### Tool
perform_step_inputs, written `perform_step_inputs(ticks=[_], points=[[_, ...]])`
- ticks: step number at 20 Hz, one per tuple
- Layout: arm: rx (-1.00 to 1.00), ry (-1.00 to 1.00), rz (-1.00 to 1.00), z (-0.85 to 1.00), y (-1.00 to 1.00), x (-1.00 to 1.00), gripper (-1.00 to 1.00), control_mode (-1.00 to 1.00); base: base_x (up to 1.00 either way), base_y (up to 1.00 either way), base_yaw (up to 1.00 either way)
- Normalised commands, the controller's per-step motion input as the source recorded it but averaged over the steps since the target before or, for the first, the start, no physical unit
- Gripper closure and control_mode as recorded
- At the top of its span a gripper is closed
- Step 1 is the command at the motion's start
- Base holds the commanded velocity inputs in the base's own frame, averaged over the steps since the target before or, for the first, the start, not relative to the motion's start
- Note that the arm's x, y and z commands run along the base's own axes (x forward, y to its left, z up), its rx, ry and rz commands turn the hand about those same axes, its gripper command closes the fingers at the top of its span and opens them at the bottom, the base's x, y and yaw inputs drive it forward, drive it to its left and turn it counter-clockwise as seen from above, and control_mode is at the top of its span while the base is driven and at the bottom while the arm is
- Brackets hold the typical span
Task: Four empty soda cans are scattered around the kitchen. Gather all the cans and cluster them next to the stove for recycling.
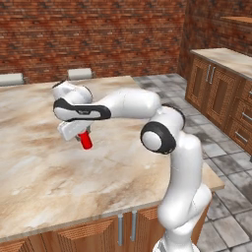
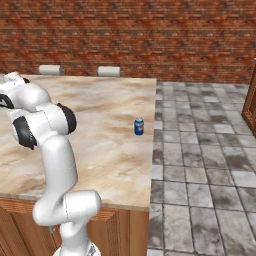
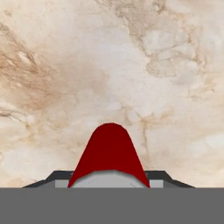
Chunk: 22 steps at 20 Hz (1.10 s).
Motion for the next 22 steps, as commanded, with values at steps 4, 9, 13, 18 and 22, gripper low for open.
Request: perform_step_inputs(ticks=[4, 9, 13, 18, 22], points=[[0.05, -0.06, -0.01, 0.32, -0.54, -0.17, 1.00, -1.00, 0.00, 0.00, 0.00], [0.04, -0.03, -0.02, 0.30, -0.53, -0.20, 1.00, -1.00, 0.00, 0.00, 0.00], [0.02, 0.00, -0.03, 0.34, -0.50, -0.16, 1.00, -1.00, 0.00, 0.00, 0.00], [0.00, 0.00, -0.06, 0.28, -0.41, -0.12, 1.00, -1.00, 0.00, 0.00, 0.00], [0.00, 0.00, -0.11, 0.16, -0.35, -0.03, 1.00, -1.00, 0.00, 0.00, 0.00]])
